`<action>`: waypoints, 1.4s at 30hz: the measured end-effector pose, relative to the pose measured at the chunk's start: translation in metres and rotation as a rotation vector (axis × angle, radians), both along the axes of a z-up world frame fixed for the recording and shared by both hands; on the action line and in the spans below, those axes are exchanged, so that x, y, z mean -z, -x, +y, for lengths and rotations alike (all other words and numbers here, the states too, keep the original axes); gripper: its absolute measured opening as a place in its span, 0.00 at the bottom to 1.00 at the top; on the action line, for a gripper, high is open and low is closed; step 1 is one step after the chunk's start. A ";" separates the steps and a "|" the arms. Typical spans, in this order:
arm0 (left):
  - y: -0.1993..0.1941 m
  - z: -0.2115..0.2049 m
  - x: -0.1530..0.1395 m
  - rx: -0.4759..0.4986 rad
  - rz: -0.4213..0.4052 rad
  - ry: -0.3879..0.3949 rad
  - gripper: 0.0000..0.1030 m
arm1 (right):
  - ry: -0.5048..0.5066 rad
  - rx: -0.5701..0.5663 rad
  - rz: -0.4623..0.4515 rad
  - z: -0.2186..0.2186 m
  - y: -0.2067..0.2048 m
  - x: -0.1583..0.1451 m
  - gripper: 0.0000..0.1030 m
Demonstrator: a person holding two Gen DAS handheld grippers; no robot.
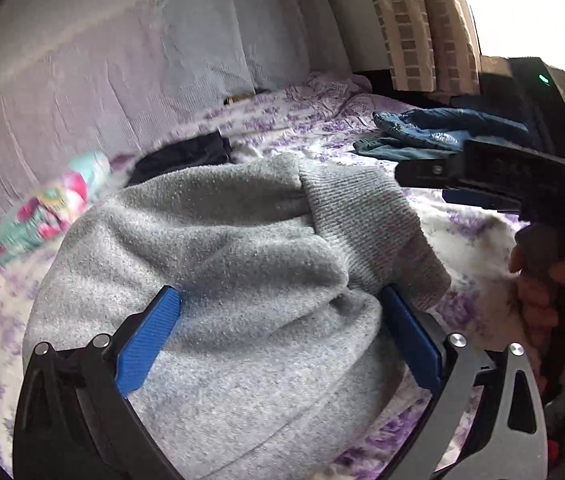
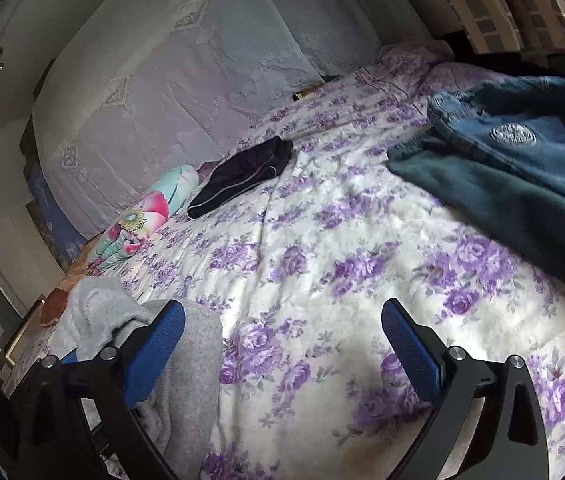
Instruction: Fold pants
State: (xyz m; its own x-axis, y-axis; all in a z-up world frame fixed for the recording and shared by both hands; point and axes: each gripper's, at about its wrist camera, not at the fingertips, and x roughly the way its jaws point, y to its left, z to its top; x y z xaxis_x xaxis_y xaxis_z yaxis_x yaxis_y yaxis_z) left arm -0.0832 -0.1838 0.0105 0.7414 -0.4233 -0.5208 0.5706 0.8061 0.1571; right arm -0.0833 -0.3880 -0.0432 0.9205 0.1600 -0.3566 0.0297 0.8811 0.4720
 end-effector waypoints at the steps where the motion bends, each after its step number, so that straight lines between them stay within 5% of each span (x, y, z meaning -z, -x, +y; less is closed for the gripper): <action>1: 0.000 0.006 -0.002 0.009 0.020 0.020 0.95 | 0.030 -0.001 -0.038 0.005 0.005 -0.008 0.96; 5: 0.006 0.007 -0.002 0.013 -0.013 0.027 0.95 | 0.252 -0.100 -0.192 0.051 0.022 -0.064 0.96; 11: 0.040 0.038 -0.025 -0.047 -0.155 0.038 0.95 | 0.418 -0.224 -0.034 0.094 -0.023 -0.060 0.96; 14: 0.030 0.063 -0.029 -0.158 -0.157 0.046 0.95 | 0.321 -0.229 -0.002 0.080 -0.038 -0.043 0.96; 17: 0.000 0.071 -0.007 -0.153 0.009 0.042 0.96 | 0.237 -0.252 0.070 0.067 -0.053 -0.019 0.97; 20: 0.002 0.066 0.014 -0.158 -0.042 0.029 0.96 | 0.066 -0.346 0.148 0.051 -0.069 0.006 0.97; 22: -0.002 0.070 0.015 -0.159 -0.003 0.074 0.96 | 0.010 -0.374 0.174 0.048 -0.074 0.014 0.97; 25: -0.009 0.077 0.014 -0.139 0.045 0.121 0.96 | 0.014 -0.376 0.174 0.052 -0.074 0.016 0.97; 34: 0.030 0.093 0.011 -0.187 -0.007 0.191 0.95 | -0.090 -0.386 0.108 0.041 -0.060 0.017 0.97; 42: 0.071 0.105 -0.017 -0.155 -0.075 0.181 0.95 | -0.075 -0.334 0.008 0.034 -0.040 0.009 0.97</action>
State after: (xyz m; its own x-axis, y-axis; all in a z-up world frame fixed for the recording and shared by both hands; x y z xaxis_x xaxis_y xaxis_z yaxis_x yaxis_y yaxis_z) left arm -0.1539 -0.0786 0.0273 0.8383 -0.3830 -0.3881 0.4301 0.9020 0.0388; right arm -0.0433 -0.3543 -0.0518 0.8100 0.4786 -0.3390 -0.2512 0.8054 0.5368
